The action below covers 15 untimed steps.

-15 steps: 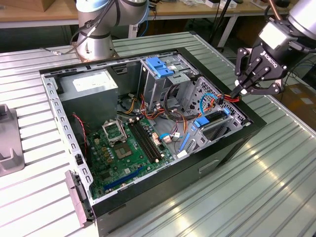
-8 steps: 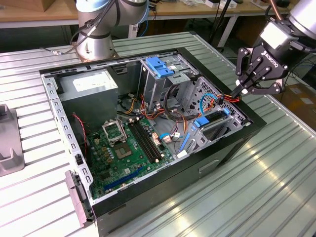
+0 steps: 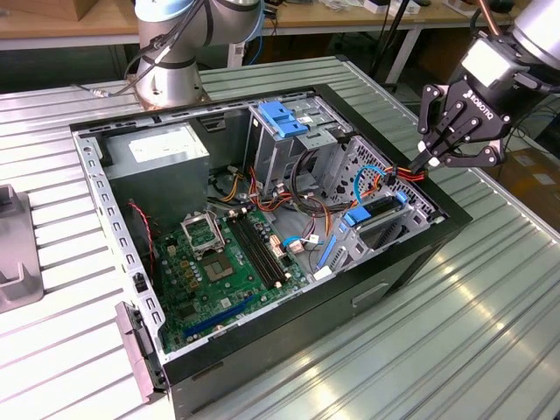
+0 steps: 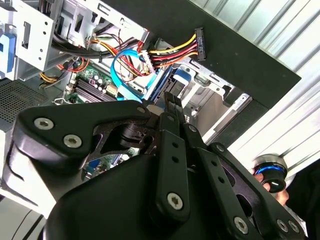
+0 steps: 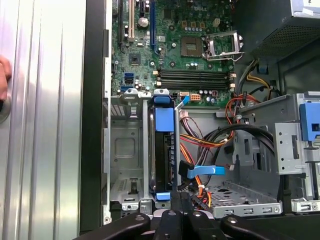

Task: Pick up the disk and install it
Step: 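Insert the first disk wire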

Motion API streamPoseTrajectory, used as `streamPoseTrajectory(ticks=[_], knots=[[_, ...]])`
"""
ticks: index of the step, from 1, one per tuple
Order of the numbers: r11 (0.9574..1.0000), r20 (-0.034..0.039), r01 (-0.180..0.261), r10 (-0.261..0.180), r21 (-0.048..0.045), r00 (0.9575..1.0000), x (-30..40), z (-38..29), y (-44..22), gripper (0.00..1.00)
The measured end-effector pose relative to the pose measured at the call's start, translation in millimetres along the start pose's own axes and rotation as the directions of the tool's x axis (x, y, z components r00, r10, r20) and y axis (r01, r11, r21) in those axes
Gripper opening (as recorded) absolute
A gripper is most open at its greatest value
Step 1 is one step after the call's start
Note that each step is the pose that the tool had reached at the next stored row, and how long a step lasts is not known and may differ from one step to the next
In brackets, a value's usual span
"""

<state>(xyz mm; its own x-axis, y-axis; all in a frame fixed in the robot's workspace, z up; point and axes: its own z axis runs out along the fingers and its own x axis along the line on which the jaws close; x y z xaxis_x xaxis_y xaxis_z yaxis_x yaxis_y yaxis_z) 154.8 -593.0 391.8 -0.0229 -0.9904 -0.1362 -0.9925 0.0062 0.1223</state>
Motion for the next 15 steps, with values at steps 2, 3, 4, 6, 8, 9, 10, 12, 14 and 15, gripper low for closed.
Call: streamPoseTrajectory(ticks=[2,3,4,6,8,9,10,12,14,15], knots=[[1.0000,-0.0002,0.003,-0.003,-0.0004,1.0000,0.0,0.1,0.0,0.10],[1.0000,-0.0003,0.003,-0.003,-0.0005,1.0000,0.0,0.0,0.0,0.10],[1.0000,-0.0004,0.003,-0.003,-0.0001,1.0000,-0.1,0.0,0.0,0.10],[0.9998,-0.0003,0.006,-0.006,0.0186,1.0000,-0.1,0.3,-0.1,0.10],[0.9992,-0.0003,0.008,-0.008,0.0388,1.0000,0.0,0.6,-0.1,0.10],[0.9988,-0.0002,0.010,-0.010,0.0480,1.0000,0.1,0.7,-0.1,0.10],[0.9981,-0.0003,0.011,-0.011,0.0602,0.9999,0.1,0.8,-0.1,0.10],[0.9972,-0.0003,0.013,-0.013,0.0734,0.9999,0.1,1.2,-0.2,0.10],[0.9972,-0.0006,0.013,-0.013,0.0735,0.9999,0.1,1.0,-0.2,0.10],[0.9972,-0.0005,0.013,-0.013,0.0735,0.9999,0.1,1.1,-0.1,0.10]])
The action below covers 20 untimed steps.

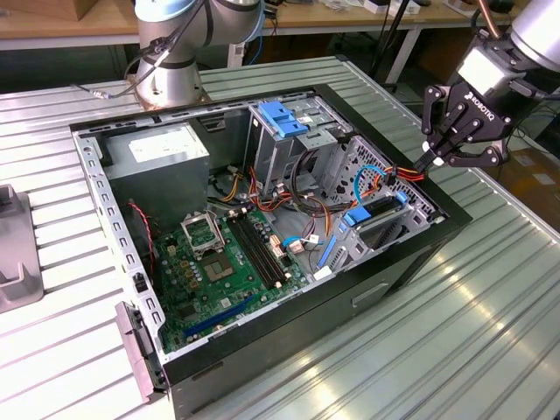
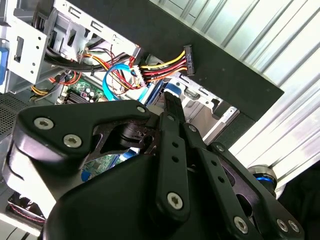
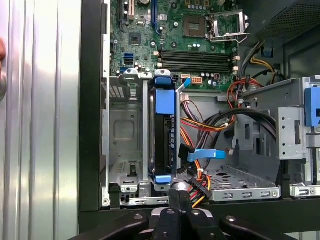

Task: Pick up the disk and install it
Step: 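Insert the first disk wire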

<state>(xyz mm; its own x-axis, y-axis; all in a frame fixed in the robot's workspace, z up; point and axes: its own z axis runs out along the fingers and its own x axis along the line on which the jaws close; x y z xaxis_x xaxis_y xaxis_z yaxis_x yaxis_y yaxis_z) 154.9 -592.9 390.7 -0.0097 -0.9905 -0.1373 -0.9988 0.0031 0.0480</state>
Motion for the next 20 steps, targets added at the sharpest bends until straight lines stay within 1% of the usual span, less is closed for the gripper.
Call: streamPoseTrajectory(ticks=[3,7,8,11,15,20], knots=[[1.0000,-0.0002,0.004,-0.004,-0.0006,1.0000,0.0,0.0,0.0,0.10],[0.9997,-0.0009,0.023,-0.023,-0.0031,0.9997,0.0,0.0,0.0,0.10],[0.9994,-0.0014,0.033,-0.033,-0.0046,0.9995,0.0,0.0,0.0,0.10],[0.9981,-0.0026,0.061,-0.061,-0.0086,0.9981,0.0,0.0,0.0,0.10],[0.9968,-0.0033,0.080,-0.080,-0.0111,0.9968,0.0,0.0,0.0,0.10],[0.9936,-0.0045,0.112,-0.112,-0.0158,0.9937,0.0,0.0,0.0,0.10]])
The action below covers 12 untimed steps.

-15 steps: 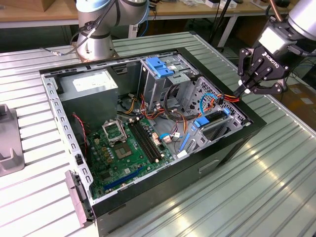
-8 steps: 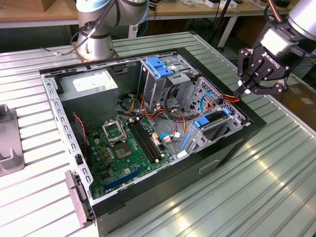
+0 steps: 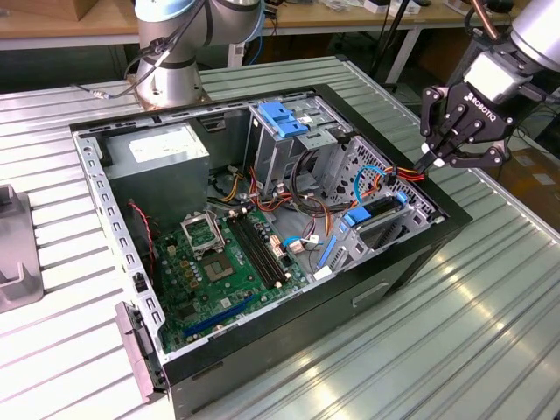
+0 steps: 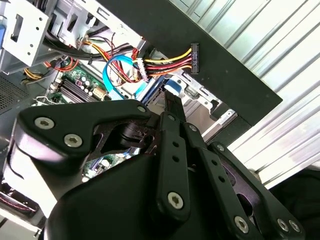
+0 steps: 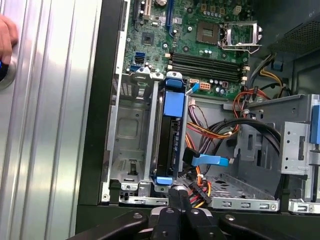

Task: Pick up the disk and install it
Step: 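Insert the first disk wire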

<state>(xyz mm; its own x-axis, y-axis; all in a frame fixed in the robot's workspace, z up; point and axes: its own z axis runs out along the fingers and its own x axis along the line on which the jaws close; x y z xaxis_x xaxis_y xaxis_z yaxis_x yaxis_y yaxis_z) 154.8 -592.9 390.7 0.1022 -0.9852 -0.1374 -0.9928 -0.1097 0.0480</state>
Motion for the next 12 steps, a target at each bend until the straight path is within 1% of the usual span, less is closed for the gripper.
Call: streamPoseTrajectory(ticks=[6,12], knots=[[0.9995,-0.0014,0.030,-0.030,-0.0043,0.9995,0.0,0.0,0.0,0.10],[0.9979,-0.0029,0.064,-0.064,-0.0090,0.9979,0.0,0.0,0.0,0.10]])
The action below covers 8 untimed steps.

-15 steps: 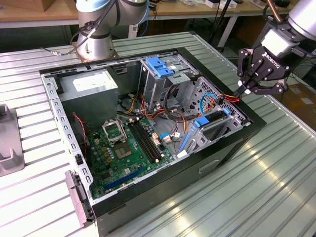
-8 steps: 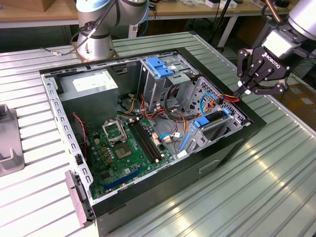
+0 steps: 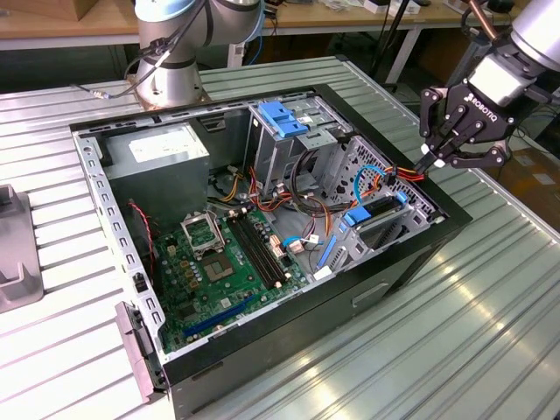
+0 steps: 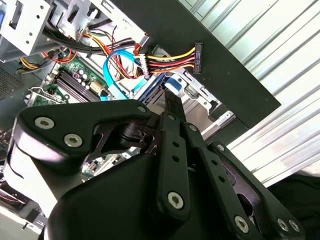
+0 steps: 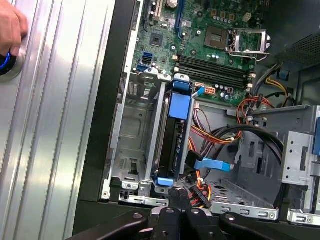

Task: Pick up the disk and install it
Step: 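Insert the first disk wire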

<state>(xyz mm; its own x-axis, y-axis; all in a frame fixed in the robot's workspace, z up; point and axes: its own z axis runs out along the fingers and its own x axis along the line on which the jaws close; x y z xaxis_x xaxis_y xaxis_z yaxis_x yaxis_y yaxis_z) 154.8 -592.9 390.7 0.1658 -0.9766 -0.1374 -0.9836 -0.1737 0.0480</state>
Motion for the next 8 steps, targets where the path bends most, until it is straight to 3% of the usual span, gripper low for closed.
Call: streamPoseTrajectory(ticks=[8], knots=[[0.9996,-0.0014,0.030,-0.030,-0.0041,0.9996,0.0,0.0,0.0,0.10]])
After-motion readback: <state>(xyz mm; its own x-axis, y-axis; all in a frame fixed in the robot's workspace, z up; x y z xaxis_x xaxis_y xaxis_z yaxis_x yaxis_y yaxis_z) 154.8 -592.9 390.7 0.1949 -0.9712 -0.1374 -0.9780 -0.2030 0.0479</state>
